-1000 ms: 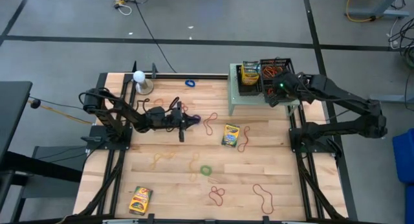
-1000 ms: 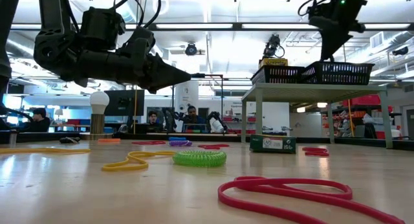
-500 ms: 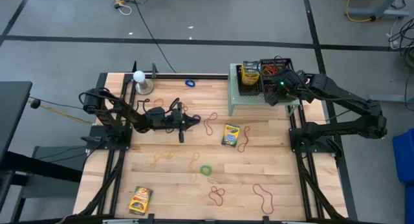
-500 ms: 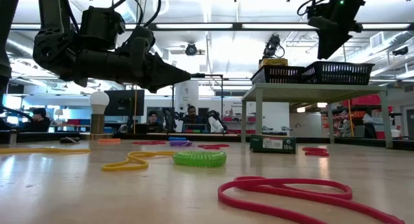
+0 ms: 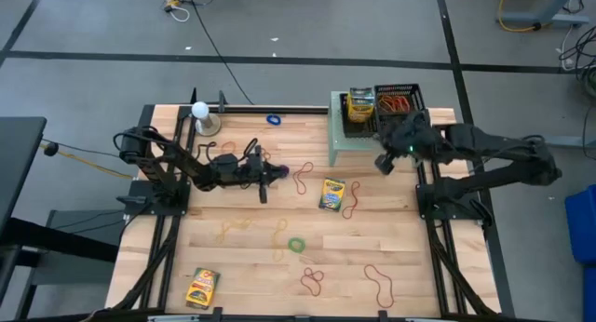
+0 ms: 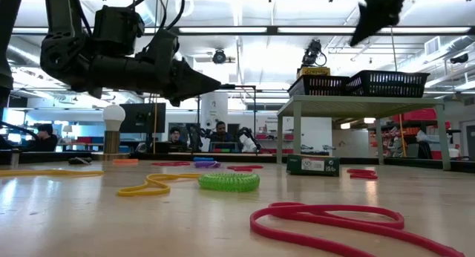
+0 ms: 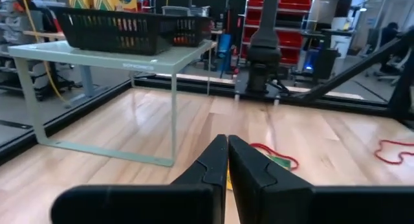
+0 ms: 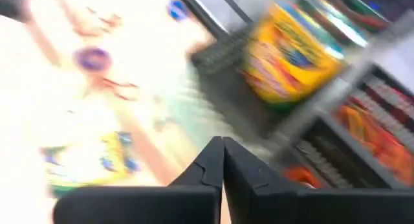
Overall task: Pick & Place Office Desk Supplies
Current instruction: Put the red rubber band into the top right black bin on the shelf
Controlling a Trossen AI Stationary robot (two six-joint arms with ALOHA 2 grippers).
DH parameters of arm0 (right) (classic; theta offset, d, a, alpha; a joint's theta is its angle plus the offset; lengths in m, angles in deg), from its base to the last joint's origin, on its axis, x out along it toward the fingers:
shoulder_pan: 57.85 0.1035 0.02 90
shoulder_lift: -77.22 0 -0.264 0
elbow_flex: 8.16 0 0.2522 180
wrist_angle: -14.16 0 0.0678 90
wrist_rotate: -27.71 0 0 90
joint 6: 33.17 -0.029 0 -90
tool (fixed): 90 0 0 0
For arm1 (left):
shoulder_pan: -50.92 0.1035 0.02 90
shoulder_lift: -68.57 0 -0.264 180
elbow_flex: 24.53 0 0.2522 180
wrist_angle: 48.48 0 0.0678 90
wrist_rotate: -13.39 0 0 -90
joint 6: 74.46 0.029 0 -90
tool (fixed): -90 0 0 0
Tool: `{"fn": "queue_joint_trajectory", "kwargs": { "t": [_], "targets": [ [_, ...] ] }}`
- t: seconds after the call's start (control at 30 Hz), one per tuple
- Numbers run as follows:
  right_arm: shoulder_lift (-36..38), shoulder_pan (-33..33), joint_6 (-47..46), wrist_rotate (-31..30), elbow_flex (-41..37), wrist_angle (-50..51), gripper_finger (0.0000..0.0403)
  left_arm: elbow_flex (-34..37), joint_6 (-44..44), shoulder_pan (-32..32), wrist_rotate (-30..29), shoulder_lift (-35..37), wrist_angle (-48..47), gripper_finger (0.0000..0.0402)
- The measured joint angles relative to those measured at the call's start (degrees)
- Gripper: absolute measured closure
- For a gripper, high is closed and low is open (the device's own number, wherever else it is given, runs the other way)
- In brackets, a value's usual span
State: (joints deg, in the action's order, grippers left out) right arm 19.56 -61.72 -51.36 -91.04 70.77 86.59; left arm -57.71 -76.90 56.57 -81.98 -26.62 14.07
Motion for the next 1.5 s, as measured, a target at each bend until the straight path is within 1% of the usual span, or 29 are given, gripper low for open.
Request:
{"fn": "queue_joint_trajectory", "kwargs": {
  "t": [0.1,0.2,0.27,0.37,0.47,0.53,0.6,0.7,0.73,0.8,0.87,0.93,1.0,1.07,1.17,1.23,1.27,1.37,1.5],
  "targets": [
    [-0.9,8.2,-3.1,-5.1,0.0,-0.5,0.0388,-0.8,1.1,0.1,-0.9,0.0,0.0,0.038],
    [-1.8,15.8,-5.3,-9.5,-1.8,-3.0,0.0396,-1.3,3.1,0.1,-1.0,0.0,0.9,0.0388],
    [-1.9,19.5,-5.7,-9.9,-4.9,-7.8,0.0398,-1.5,0.7,0.6,-0.4,0.0,2.9,0.0395],
    [-1.9,24.0,-7.2,-9.8,-10.7,-16.4,0.039,-1.7,-5.4,2.7,4.6,0.1,2.6,0.0396],
    [-1.9,27.1,-7.9,-9.6,-17.3,-26.7,0.0381,-1.7,-7.4,3.4,5.5,0.2,3.3,0.0396],
    [-1.9,28.5,-7.9,-9.5,-21.5,-34.1,0.038,-1.7,-7.6,3.2,6.5,0.2,6.4,0.0396],
    [-1.9,29.2,-7.9,-9.5,-25.6,-41.4,0.0381,-2.4,-9.7,3.0,8.2,0.3,8.6,0.0391],
    [-1.9,29.4,-7.9,-9.5,-30.7,-50.4,0.0387,-4.5,-12.5,3.6,17.3,0.3,7.6,0.0383],
    [-1.9,29.4,-7.9,-9.6,-32.1,-52.9,0.039,-5.6,-13.6,3.7,18.2,0.4,6.2,0.0383],
    [-1.9,29.2,-6.7,-10.0,-34.2,-57.1,0.0395,-7.1,-13.9,3.7,18.2,0.7,1.6,0.0386],
    [-1.9,28.7,-5.3,-9.7,-34.8,-59.2,0.0398,-8.5,-12.8,3.7,17.9,1.8,-5.3,0.0395],
    [-1.9,28.6,-5.3,-9.6,-34.8,-59.3,0.0398,-10.1,-11.5,3.9,16.5,4.0,-14.5,0.0396],
    [-1.9,28.8,-5.2,-9.6,-34.8,-59.4,0.0396,-11.7,-10.0,4.2,14.2,7.0,-26.4,0.0397],
    [-1.9,28.8,-5.1,-9.3,-34.8,-59.3,0.0392,-13.7,-8.4,4.2,9.1,11.1,-39.7,0.0397],
    [-1.9,28.8,-4.6,-8.5,-34.8,-59.0,0.039,-17.3,-5.5,3.6,-0.1,17.0,-56.6,0.0396],
    [-1.9,28.8,-3.8,-8.5,-34.8,-58.3,0.0392,-19.8,-5.3,3.8,-4.0,19.3,-67.6,0.0389],
    [-1.9,28.8,-3.7,-8.5,-34.8,-58.0,0.0393,-21.1,-5.7,4.2,-5.1,19.9,-72.6,0.0384],
    [-2.0,28.8,-3.6,-8.5,-34.8,-57.9,0.0395,-23.5,-7.6,6.2,-6.4,19.9,-82.7,0.0363],
    [-2.0,28.8,-3.6,-8.4,-34.8,-57.8,0.0393,-23.7,-6.7,11.1,-5.3,16.9,-89.7,0.0327]
  ]
}}
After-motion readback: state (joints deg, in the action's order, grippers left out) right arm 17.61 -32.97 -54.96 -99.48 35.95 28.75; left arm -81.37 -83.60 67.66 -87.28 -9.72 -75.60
